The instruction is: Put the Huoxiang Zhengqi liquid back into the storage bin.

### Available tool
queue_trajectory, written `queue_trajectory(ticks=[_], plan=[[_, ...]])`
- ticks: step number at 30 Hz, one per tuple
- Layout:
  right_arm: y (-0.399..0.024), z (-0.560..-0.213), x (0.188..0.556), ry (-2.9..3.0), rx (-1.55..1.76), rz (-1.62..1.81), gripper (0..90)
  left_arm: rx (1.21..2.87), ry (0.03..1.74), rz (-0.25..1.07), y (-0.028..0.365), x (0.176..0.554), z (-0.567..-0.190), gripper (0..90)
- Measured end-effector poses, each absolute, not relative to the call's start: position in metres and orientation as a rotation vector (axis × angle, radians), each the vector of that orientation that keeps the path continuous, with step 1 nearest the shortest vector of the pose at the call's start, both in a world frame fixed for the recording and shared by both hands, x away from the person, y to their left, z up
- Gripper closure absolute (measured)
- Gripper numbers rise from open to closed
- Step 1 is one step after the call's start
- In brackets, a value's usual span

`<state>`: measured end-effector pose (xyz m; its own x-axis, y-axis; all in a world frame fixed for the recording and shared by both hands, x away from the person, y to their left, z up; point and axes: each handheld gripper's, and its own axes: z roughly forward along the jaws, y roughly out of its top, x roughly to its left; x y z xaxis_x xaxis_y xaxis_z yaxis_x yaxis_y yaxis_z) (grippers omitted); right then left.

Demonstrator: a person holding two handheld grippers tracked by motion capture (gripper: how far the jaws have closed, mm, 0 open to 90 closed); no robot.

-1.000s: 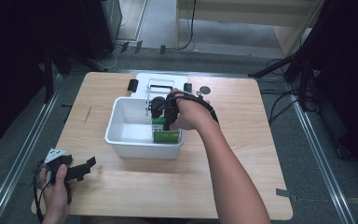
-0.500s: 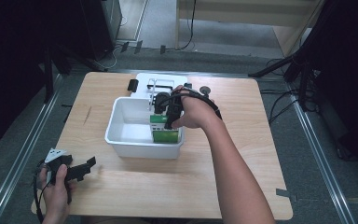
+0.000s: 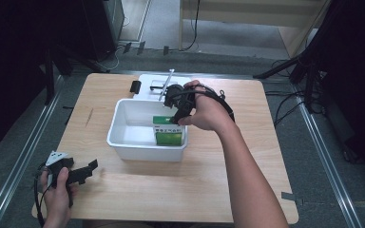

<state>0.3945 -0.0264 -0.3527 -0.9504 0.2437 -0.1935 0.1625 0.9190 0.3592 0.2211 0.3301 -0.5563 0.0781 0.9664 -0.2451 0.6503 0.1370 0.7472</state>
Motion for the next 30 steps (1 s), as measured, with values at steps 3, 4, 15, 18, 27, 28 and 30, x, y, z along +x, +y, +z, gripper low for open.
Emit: queue_trajectory(ticks=[3, 4, 15, 18, 27, 28, 30], plan=[[-0.035, -0.351, 0.396, 2.795, 0.409, 0.585, 41.4, 1.591, 1.648, 0.521, 0.33, 0.221, -0.556, 1.0], [-0.038, -0.351, 0.396, 2.772, 0.439, 0.603, 40.7, 1.592, 1.649, 0.521, 0.33, 0.221, -0.556, 1.0], [-0.081, -0.347, 0.406, 2.532, 0.809, 0.922, 35.9, 1.591, 1.649, 0.522, 0.33, 0.221, -0.556, 1.0], [-0.092, -0.348, 0.409, 2.453, 0.915, 1.021, 34.7, 1.588, 1.647, 0.524, 0.33, 0.221, -0.556, 1.0], [-0.116, -0.359, 0.404, 2.226, 1.156, 1.143, 27.1, 1.587, 1.649, 0.523, 0.33, 0.221, -0.557, 1.0], [-0.118, -0.361, 0.403, 2.213, 1.169, 1.146, 26.1, 1.587, 1.648, 0.522, 0.33, 0.221, -0.557, 1.0], [-0.122, -0.364, 0.4, 2.179, 1.182, 1.162, 25.8, 1.589, 1.65, 0.52, 0.33, 0.221, -0.556, 1.0]])
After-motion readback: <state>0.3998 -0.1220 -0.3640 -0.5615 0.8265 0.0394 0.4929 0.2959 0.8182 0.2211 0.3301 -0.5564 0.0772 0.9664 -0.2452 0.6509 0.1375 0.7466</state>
